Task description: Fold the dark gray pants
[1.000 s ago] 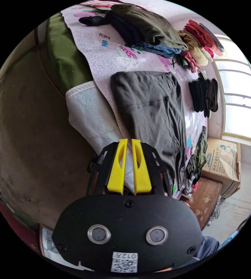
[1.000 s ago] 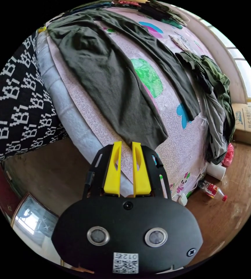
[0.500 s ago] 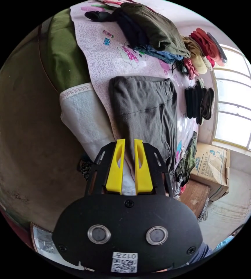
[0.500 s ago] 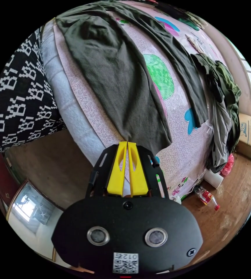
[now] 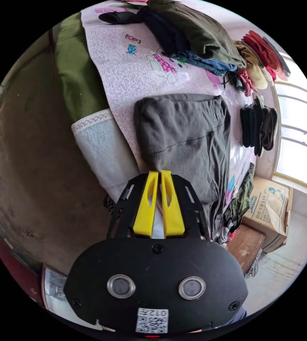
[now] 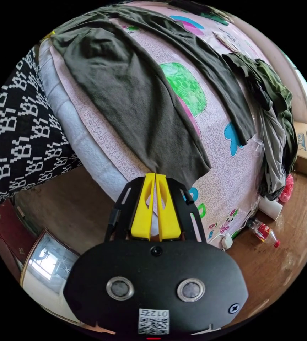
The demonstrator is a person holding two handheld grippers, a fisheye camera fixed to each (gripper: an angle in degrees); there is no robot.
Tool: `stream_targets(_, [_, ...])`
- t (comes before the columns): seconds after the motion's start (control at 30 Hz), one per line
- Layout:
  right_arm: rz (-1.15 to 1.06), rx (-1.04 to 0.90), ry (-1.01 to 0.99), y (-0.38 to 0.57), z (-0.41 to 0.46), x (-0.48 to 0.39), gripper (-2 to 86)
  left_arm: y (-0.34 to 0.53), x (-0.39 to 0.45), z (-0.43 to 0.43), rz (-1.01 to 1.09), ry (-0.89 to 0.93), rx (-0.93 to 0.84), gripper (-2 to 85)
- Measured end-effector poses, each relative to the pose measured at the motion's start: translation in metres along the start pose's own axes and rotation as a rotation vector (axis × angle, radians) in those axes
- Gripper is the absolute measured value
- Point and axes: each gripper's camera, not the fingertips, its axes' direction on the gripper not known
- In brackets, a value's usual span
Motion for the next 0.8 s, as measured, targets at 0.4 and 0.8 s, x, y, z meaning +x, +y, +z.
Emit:
stream_targets(0.4, [0.182,0.142,-0.173,0.043,-0.019,0.081,-0.1,0.011,0.024,-0.049,0.06,0.132,0.046,0.2])
stream_targets(0.8, [0.213,0.115,-0.246,-0.004,-0.013,0.225,-0.1,-0.025,0.124,-0.028,0.053,0.209,-0.016,0.8])
